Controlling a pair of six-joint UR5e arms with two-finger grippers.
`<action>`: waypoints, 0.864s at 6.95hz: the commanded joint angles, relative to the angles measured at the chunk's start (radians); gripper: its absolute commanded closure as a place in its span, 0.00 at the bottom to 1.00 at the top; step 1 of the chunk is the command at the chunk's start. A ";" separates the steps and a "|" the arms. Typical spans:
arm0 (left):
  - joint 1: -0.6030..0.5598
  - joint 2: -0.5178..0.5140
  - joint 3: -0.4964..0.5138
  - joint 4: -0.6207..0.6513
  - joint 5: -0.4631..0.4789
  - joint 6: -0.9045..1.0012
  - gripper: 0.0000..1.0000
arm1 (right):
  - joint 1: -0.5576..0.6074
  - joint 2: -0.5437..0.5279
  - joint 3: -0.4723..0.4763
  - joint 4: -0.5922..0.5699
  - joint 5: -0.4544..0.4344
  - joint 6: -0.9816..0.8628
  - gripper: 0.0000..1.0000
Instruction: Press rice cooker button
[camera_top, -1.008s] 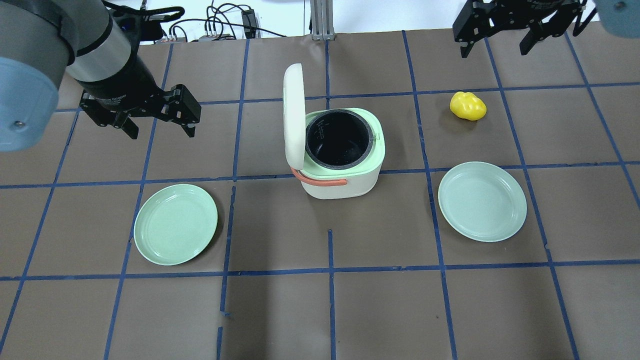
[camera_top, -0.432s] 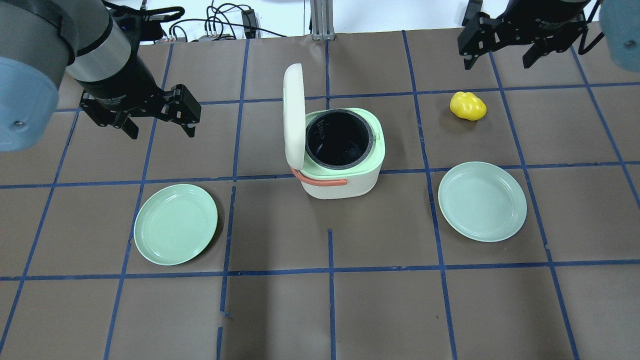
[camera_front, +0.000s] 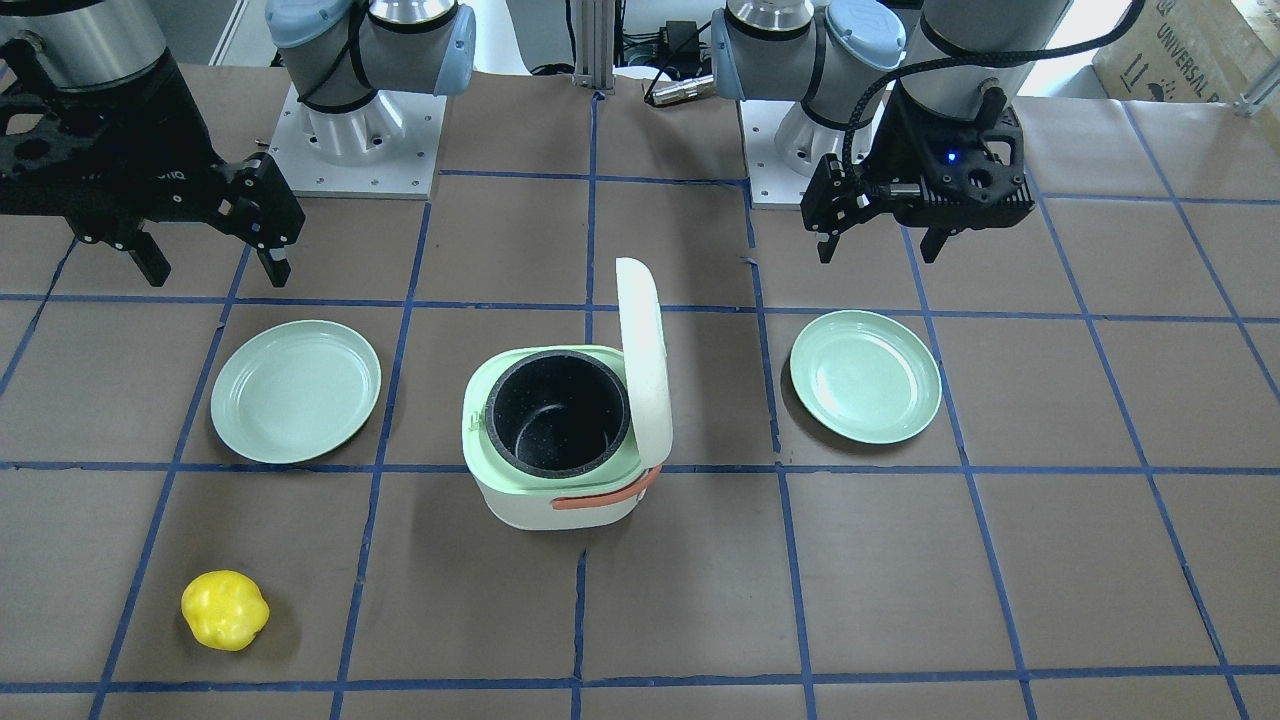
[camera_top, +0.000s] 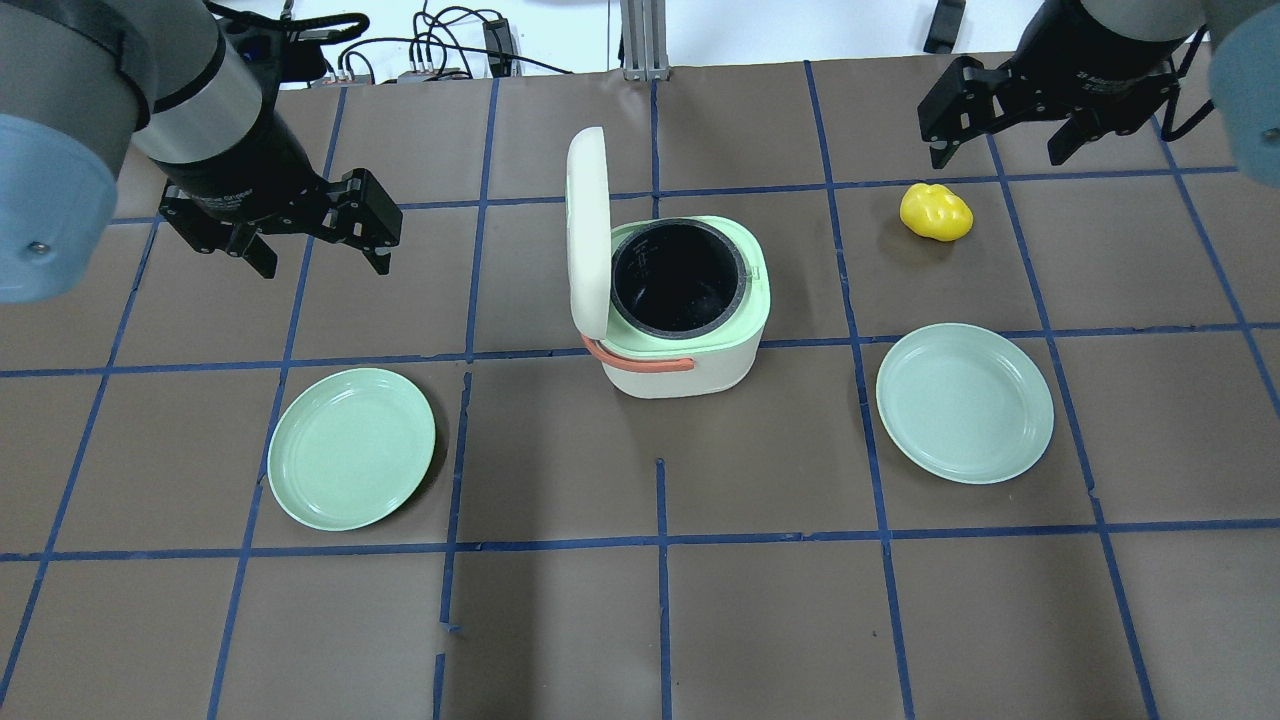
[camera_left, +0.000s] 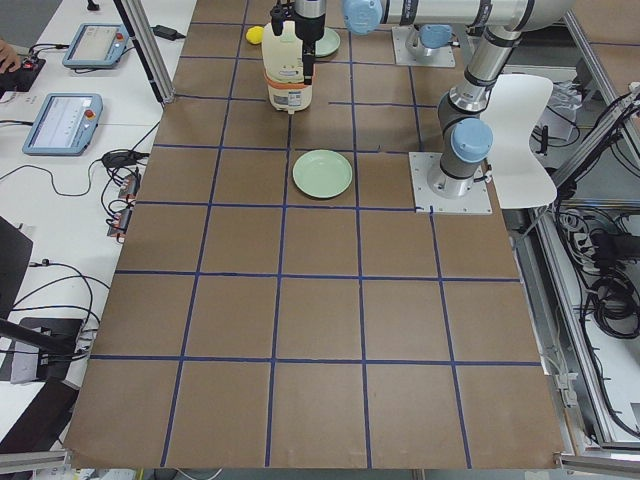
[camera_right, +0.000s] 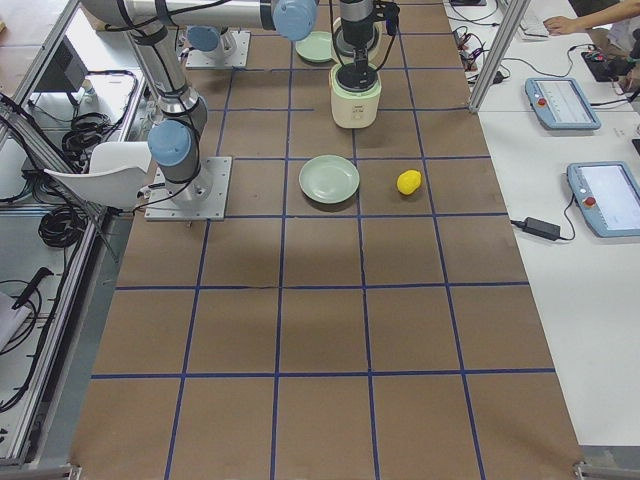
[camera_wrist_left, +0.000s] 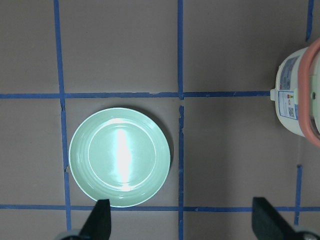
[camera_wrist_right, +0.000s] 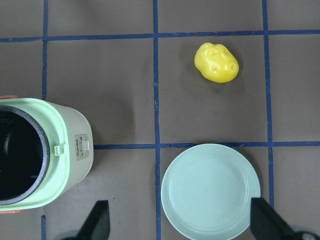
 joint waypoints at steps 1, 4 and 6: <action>0.000 0.000 0.000 0.000 0.000 0.001 0.00 | 0.000 -0.004 0.008 0.010 -0.002 -0.001 0.00; 0.000 0.000 0.000 0.000 0.000 0.001 0.00 | 0.000 -0.002 0.008 0.074 0.007 -0.001 0.00; 0.000 0.000 0.000 0.000 0.000 0.001 0.00 | 0.000 -0.001 0.005 0.070 -0.004 0.002 0.00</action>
